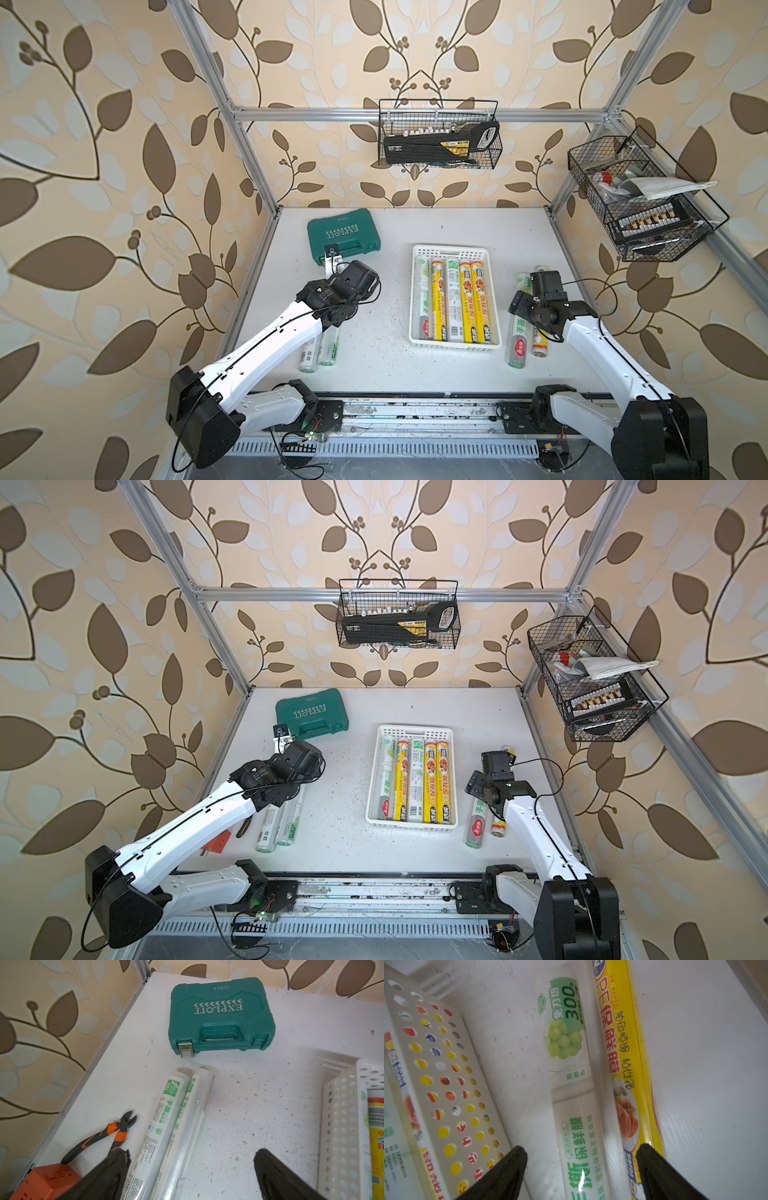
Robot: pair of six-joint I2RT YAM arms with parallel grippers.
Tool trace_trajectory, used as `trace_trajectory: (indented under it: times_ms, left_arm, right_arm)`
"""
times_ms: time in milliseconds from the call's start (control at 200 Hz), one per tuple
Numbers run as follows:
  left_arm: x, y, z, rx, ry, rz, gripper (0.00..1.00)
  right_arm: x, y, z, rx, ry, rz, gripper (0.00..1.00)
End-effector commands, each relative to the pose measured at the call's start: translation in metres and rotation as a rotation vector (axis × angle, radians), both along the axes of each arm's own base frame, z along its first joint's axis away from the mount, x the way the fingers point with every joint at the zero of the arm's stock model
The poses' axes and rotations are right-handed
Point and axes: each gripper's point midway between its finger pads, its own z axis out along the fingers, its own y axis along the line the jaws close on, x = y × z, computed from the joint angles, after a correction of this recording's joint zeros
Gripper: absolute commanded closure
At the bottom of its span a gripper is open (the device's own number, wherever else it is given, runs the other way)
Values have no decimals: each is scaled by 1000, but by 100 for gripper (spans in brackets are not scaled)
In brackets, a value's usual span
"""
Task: Put the plastic wrap into the basket
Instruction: Pick up the plastic wrap from the center of the board.
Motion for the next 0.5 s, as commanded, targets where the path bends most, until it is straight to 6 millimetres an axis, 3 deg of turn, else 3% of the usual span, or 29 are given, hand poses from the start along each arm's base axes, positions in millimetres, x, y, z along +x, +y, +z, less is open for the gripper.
trace_trajectory:
  times_ms: [0,495]
  left_arm:
    - [1,10,9,-9,-47,44,1]
    - [4,2,1,-26,-14,25,1]
  right_arm:
    - [0,4,-11,41,16,1,14]
    - [8,20,-39,163,78,53,19]
